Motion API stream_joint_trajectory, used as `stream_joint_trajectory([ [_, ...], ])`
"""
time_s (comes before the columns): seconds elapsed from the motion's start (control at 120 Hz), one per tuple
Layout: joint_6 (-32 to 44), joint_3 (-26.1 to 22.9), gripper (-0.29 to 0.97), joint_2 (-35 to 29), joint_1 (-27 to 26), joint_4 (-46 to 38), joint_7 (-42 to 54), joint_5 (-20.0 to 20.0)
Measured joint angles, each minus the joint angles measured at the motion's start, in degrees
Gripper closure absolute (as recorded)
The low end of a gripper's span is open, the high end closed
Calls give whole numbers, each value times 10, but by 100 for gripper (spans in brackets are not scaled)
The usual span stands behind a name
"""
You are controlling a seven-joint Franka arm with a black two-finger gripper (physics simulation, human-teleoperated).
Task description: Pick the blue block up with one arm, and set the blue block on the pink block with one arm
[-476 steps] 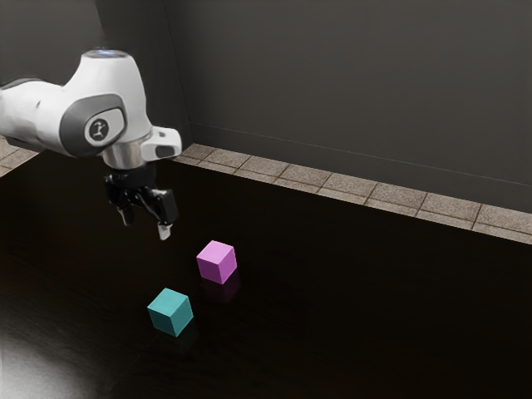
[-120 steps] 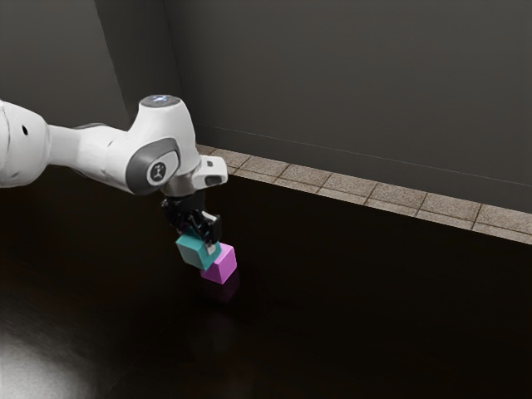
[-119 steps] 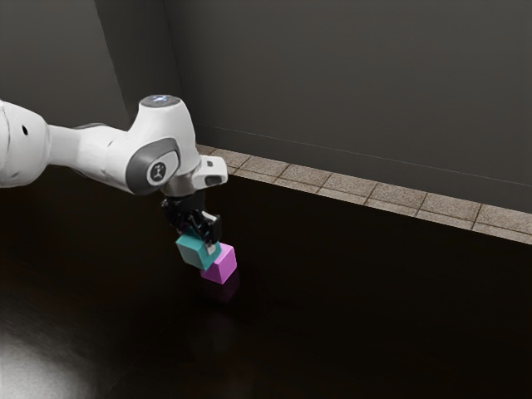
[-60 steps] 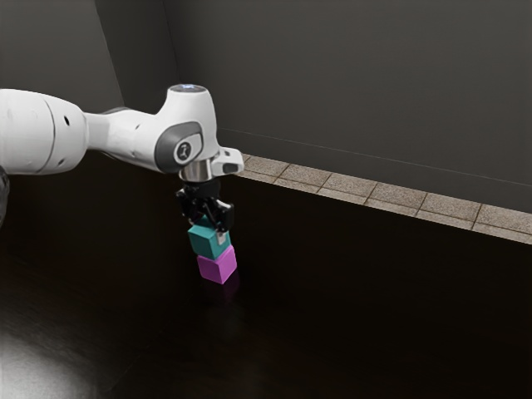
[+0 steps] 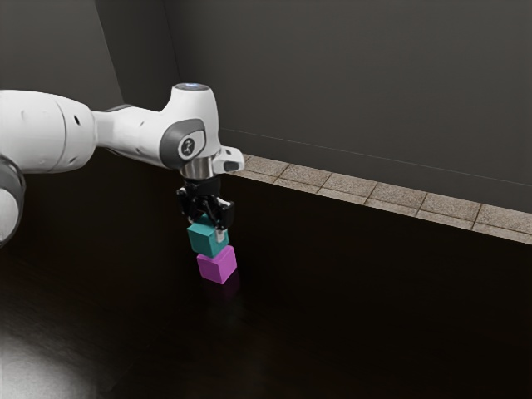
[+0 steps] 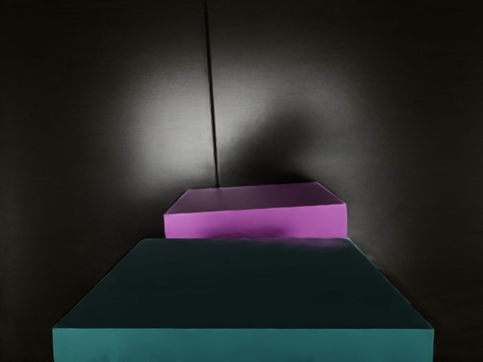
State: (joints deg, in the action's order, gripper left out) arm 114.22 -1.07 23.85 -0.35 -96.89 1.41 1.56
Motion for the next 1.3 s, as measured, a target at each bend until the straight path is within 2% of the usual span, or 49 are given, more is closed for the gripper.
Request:
stream_joint_trajectory([
  [0.717, -8, -6, 29, 8, -1, 12, 1, 0],
  [0.958, -8, -6, 10, -3, -1, 11, 2, -2],
  [1.1, -10, -11, 5, -57, -2, 11, 2, -2],
  [1.3, -14, -15, 2, -67, -2, 11, 2, 0],
])
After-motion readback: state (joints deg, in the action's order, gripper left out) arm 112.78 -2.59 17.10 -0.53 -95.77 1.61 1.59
